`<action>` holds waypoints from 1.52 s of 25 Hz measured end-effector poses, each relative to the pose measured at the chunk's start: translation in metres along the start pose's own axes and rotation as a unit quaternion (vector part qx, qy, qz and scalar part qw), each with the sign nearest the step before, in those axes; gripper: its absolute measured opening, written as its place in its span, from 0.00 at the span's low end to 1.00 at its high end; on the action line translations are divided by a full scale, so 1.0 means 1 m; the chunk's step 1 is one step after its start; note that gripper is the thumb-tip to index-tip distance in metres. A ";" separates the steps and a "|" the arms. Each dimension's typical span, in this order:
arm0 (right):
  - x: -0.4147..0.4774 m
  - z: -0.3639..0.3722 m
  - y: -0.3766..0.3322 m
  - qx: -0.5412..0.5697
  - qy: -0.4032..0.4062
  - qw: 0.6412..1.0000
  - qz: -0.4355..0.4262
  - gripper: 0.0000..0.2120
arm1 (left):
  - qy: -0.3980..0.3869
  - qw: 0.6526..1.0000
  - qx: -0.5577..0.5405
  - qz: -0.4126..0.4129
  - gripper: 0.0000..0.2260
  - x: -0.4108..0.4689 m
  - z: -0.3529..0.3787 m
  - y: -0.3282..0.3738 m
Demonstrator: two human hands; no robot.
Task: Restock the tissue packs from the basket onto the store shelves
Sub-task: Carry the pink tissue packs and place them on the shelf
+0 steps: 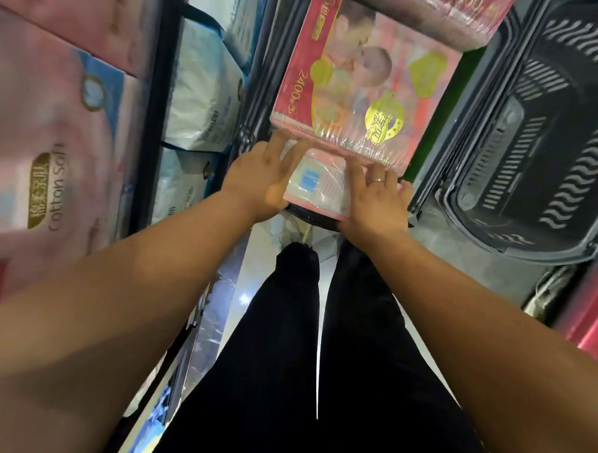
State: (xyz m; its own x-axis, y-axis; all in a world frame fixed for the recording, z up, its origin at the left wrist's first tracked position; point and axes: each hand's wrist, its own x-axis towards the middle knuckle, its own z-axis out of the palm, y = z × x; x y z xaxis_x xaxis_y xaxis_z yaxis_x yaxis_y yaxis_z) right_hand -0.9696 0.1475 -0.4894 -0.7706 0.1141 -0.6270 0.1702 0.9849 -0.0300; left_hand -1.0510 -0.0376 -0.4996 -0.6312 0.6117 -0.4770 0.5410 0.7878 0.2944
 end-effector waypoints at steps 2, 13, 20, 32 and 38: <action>-0.003 0.001 0.000 -0.005 -0.002 1.000 0.000 0.47 | -0.017 0.999 0.027 0.013 0.34 0.002 -0.001 -0.003; -0.004 0.014 0.007 0.017 0.030 0.999 -0.018 0.47 | -0.093 0.984 -0.150 0.022 0.23 0.054 -0.028 -0.025; -0.006 0.021 0.008 0.029 0.078 0.996 -0.022 0.50 | -0.179 0.968 -0.175 -0.006 0.20 0.062 -0.026 -0.027; -0.063 -0.025 0.028 0.131 0.105 0.985 -0.031 0.45 | -0.170 0.811 -0.518 -0.213 0.23 0.028 -0.062 0.003; -0.097 -0.088 0.036 0.207 0.064 0.976 -0.023 0.48 | -0.020 0.734 -0.633 -0.248 0.14 -0.029 -0.080 0.034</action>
State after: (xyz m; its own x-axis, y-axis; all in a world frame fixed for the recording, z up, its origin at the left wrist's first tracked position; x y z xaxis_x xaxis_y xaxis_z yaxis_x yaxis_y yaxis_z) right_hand -0.9427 0.1833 -0.3612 -0.8490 0.1122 -0.5164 0.3472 0.8551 -0.3850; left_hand -1.0583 -0.0225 -0.4097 -0.5453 0.2450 -0.8016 -0.7141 0.3649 0.5974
